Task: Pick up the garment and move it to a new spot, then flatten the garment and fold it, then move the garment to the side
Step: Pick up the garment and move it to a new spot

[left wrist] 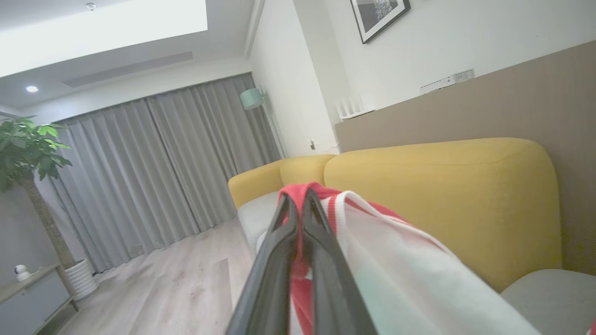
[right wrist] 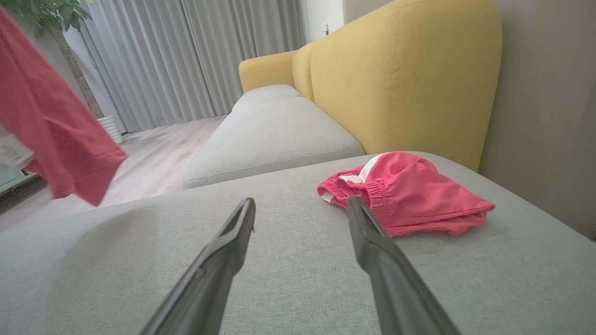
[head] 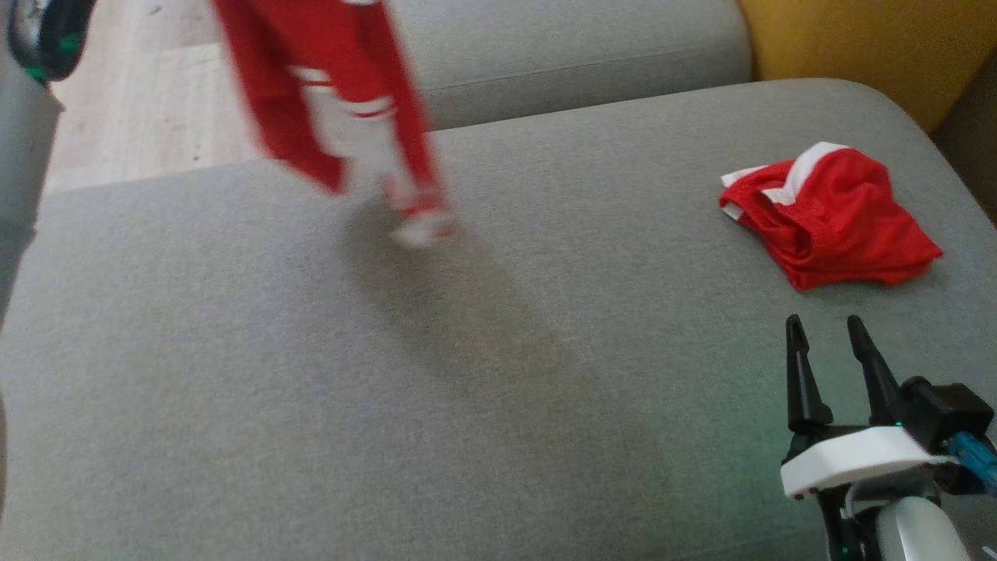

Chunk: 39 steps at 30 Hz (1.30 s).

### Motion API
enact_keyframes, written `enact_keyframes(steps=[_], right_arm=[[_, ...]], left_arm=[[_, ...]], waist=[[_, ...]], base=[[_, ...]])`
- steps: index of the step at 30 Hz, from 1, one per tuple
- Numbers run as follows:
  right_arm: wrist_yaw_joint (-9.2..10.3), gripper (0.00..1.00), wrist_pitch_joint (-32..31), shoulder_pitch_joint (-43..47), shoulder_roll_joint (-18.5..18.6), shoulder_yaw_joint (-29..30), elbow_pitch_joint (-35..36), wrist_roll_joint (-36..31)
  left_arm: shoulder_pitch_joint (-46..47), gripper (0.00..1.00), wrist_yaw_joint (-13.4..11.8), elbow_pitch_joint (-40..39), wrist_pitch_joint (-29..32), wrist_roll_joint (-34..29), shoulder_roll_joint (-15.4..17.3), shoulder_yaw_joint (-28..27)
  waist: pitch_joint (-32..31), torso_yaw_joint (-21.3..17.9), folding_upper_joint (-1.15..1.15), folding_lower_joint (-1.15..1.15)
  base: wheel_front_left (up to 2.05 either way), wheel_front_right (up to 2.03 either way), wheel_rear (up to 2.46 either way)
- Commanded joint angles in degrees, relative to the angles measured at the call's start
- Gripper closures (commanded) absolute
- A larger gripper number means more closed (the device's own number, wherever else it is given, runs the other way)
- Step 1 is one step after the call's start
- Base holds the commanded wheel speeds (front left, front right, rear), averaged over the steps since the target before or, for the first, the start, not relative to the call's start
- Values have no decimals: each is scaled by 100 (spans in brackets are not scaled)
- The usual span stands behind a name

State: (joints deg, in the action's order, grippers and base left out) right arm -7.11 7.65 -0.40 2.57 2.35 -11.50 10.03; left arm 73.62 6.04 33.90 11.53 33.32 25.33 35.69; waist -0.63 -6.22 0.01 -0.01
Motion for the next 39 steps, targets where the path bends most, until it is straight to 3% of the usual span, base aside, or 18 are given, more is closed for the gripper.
enact_keyframes(steps=[1,8,15,20,21,22,23,24,39], right_arm=[[-37,0,79,-122,31,-117,169,32],[-37,0,129,-155,31,-110,90,79],[-37,0,164,-296,31,-189,-40,93],[-37,0,181,-418,31,-246,-55,92],[-37,0,186,-447,31,-254,-64,87],[-37,0,191,-474,31,-260,-74,84],[-37,0,197,-500,31,-269,-89,77],[-37,0,199,-524,31,-277,-105,69],[-37,0,221,-476,31,-275,-198,-6]], left_arm=[[234,100,-34,-133,44,115,171,-226],[-806,100,-105,-162,-44,391,133,-152],[-2462,100,-368,109,-403,792,-12,-146],[-3072,100,-515,494,-703,964,-22,-256],[-3157,89,-538,590,-777,974,-12,-272],[-3223,70,-557,675,-856,981,-1,-290],[-3270,30,-563,752,-925,989,8,-306],[-3299,0,-554,819,-994,992,23,-317],[-3264,0,-340,872,-1754,1007,-61,-361]], waist=[[29,-111,-1,1],[243,-112,-1,1],[443,-44,-1,1],[593,-44,-1,1],[620,-42,-1,1],[646,-39,-1,1],[663,-37,-1,1],[680,-31,-1,1],[219,404,-1,1]], base=[[0,0,0],[0,0,0],[0,0,0],[0,0,0],[0,0,0],[0,0,0],[0,0,0],[0,0,0],[0,0,0]])
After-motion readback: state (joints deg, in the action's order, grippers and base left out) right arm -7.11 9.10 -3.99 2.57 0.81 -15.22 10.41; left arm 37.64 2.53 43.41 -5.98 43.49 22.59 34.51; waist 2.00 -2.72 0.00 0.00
